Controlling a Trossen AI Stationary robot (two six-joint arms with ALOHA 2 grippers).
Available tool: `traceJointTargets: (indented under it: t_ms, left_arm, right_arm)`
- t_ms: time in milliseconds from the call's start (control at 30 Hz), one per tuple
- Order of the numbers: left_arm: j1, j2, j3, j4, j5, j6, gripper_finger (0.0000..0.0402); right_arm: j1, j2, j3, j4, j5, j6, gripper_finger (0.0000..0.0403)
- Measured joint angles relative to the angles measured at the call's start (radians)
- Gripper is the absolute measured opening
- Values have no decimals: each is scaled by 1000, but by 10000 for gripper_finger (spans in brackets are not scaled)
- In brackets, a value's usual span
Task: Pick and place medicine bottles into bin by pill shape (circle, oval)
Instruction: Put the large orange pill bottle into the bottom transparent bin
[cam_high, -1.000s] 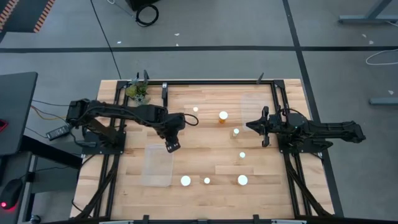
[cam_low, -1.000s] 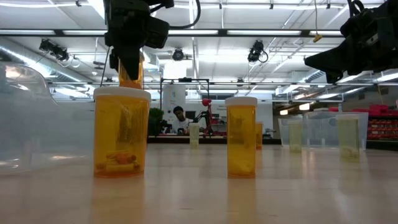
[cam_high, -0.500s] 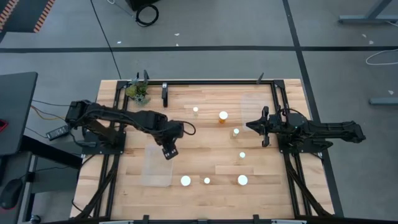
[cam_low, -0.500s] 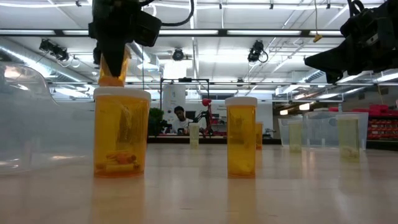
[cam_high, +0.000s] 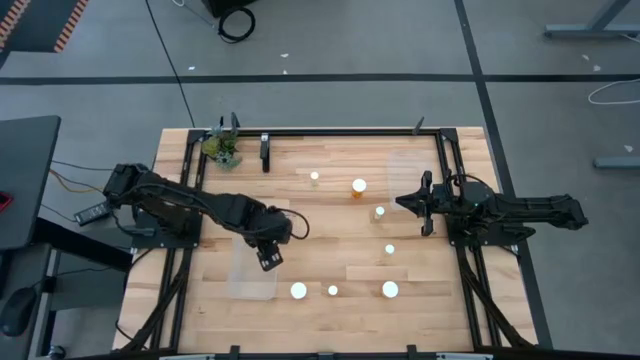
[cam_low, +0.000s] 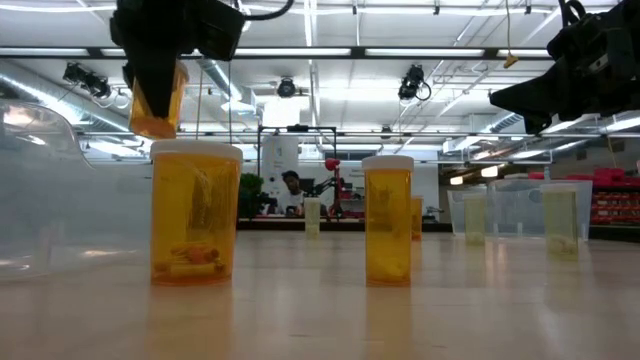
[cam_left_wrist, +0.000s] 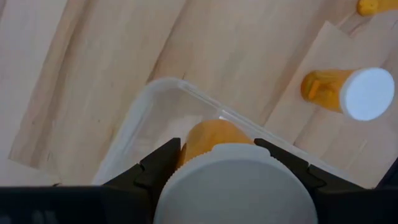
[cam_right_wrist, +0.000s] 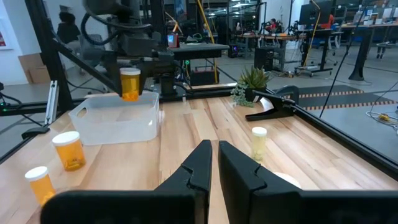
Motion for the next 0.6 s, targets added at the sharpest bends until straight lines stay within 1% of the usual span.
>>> traceJointTargets:
  t_ms: [233,600]
  left_arm:
    - [-97,0,0,0,-81,-85,197]
    - [-211,1,-1,3,-116,-267,204]
  right_arm:
    - [0,0,0,0,0,0,37]
    - [0,0,0,0,0,0,37]
